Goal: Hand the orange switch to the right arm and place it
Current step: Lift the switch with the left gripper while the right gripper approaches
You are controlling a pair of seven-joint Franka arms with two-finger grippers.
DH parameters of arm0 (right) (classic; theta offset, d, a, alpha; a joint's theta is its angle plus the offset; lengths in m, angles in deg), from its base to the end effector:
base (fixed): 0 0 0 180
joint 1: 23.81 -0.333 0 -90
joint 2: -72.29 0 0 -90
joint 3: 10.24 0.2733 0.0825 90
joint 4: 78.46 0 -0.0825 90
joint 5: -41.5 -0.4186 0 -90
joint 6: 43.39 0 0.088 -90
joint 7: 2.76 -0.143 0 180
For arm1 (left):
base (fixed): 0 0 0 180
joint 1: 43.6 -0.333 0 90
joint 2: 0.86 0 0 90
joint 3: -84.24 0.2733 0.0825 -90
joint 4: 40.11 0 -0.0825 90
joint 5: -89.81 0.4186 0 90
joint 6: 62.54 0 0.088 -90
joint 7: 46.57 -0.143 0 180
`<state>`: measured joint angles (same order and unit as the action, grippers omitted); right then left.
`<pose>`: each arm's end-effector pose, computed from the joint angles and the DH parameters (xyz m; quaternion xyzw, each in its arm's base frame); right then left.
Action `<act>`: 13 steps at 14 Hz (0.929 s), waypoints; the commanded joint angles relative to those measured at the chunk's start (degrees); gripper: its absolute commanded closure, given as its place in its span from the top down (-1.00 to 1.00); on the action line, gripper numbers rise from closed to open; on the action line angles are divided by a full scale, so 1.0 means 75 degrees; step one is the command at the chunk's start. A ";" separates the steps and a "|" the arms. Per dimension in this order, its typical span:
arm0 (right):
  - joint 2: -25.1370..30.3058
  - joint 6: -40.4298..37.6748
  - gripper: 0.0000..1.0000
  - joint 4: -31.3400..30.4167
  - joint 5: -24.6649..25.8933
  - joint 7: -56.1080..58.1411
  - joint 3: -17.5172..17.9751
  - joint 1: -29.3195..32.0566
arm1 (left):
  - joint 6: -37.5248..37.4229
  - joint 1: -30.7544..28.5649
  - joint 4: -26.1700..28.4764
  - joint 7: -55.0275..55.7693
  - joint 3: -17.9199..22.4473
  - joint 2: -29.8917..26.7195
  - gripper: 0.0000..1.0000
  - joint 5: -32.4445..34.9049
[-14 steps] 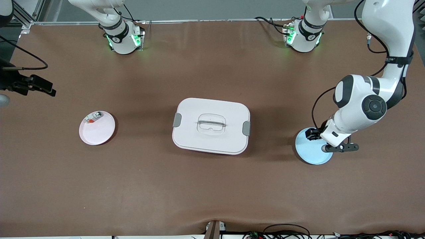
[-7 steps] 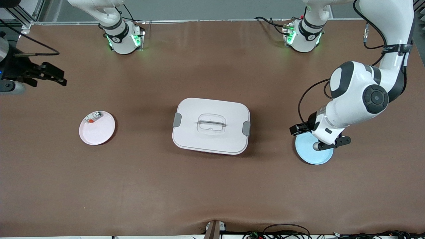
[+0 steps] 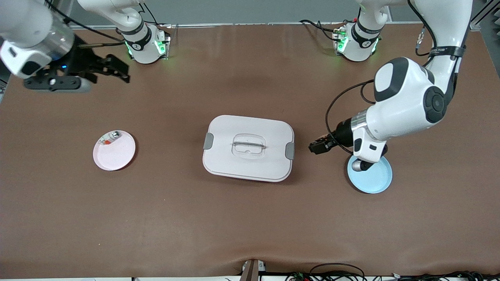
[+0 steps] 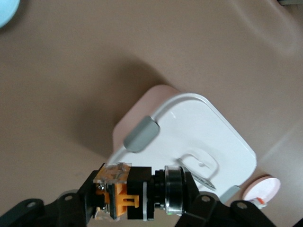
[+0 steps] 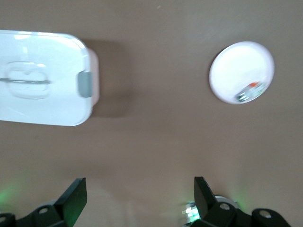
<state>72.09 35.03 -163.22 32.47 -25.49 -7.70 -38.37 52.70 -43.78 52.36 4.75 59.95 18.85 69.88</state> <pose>0.5319 0.1895 0.5748 -0.9946 0.0375 0.0800 0.0539 0.6216 -0.2903 0.3713 0.9236 0.3066 -0.1088 0.2029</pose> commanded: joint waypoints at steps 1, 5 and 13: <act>0.0411 0.0695 1.00 -0.0555 -0.0365 -0.1183 -0.0057 -0.0634 | -0.0178 0.0491 -0.0854 0.1284 -0.0007 0.0498 -1.00 -0.0225; 0.1372 0.3083 1.00 -0.2464 -0.0985 -0.2543 -0.0057 -0.1653 | -0.0155 0.0891 -0.1255 0.2167 -0.0007 0.0793 -1.00 -0.1499; 0.1305 0.7388 1.00 -0.4168 -0.1700 -0.4890 -0.0069 -0.3354 | -0.0072 0.1781 -0.1736 0.3644 0.0004 0.1086 -1.00 -0.2346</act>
<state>82.13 87.02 -193.23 22.98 -59.65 -7.40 -62.34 52.72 -31.38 41.11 30.25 59.83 26.12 53.93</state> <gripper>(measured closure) 0.000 0.278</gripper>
